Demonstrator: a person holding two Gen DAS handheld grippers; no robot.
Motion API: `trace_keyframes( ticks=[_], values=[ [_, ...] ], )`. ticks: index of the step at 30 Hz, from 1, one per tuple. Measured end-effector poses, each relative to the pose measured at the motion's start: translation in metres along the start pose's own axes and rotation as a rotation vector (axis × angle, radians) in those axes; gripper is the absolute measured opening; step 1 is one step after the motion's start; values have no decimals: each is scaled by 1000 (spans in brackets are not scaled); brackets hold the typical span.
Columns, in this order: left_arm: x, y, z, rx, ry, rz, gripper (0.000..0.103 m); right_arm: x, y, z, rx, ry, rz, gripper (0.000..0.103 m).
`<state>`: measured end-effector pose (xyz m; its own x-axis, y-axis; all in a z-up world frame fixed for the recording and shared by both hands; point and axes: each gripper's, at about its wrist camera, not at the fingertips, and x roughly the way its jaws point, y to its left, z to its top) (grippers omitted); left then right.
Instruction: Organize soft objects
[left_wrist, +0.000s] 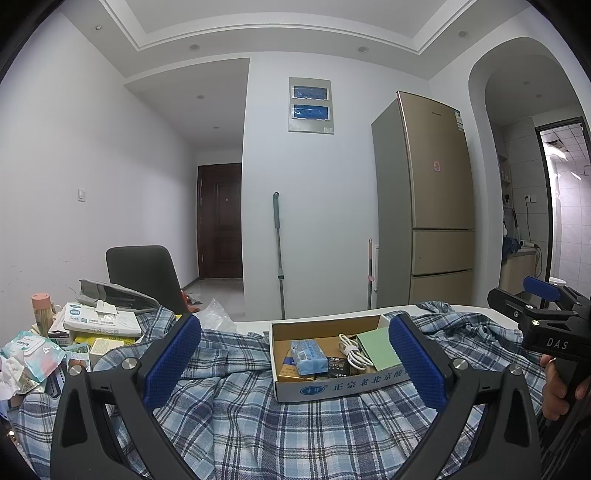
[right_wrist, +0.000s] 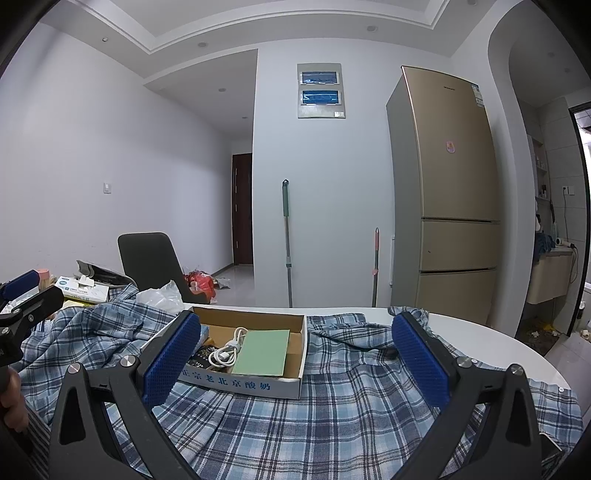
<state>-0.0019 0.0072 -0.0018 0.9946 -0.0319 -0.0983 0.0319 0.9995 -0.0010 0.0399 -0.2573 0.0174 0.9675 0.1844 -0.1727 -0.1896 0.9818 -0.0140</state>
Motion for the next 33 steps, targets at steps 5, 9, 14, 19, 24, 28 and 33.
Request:
trace_keyframes(
  ticks=[5, 9, 14, 19, 24, 28, 33],
  values=[
    [0, 0, 0, 3, 4, 4, 103, 0, 1, 0, -4, -2, 1, 103],
    [-1, -2, 0, 6, 6, 8, 103, -1, 1, 0, -3, -1, -1, 103],
    [-1, -1, 0, 6, 5, 7, 103, -1, 1, 0, -5, -3, 0, 103],
    [-1, -2, 1, 8, 4, 8, 103, -1, 1, 0, -8, -3, 0, 103],
    [-2, -2, 1, 10, -1, 7, 103, -2, 0, 0, -3, -11, -3, 103],
    [-3, -4, 3, 13, -4, 9, 103, -1, 1, 0, -11, -6, -3, 103],
    [-3, -4, 3, 12, -3, 9, 103, -1, 2, 0, -11, -6, -3, 103]
  ],
)
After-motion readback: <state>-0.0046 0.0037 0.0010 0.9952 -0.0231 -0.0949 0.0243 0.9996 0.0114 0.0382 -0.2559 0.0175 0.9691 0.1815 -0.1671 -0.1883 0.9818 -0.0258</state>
